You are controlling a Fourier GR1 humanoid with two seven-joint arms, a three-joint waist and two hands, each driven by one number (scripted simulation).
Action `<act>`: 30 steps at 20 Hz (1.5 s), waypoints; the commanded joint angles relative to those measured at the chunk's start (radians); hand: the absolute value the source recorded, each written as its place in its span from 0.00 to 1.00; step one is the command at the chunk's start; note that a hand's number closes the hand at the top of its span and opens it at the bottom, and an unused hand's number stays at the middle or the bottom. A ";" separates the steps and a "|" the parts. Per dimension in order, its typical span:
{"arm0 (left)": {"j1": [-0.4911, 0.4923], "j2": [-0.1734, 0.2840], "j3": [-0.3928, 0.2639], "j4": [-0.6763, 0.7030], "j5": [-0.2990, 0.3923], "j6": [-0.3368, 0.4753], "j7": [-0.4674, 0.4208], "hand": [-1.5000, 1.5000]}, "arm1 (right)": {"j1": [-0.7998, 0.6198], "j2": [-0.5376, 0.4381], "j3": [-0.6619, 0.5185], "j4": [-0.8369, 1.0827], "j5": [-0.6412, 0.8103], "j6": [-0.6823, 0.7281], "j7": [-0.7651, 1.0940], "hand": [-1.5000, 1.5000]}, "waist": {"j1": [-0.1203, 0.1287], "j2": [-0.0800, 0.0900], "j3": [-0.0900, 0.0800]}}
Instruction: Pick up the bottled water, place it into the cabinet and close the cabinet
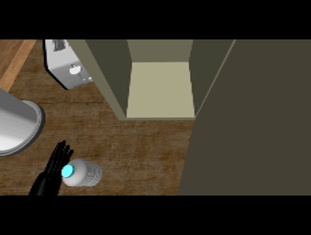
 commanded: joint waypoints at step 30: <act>-0.287 -0.070 -0.110 0.281 -0.165 0.270 -0.369 1.00 | 0.003 -0.042 0.112 -0.103 0.139 -0.098 0.060 0.00 | 0.000 -0.003 0.000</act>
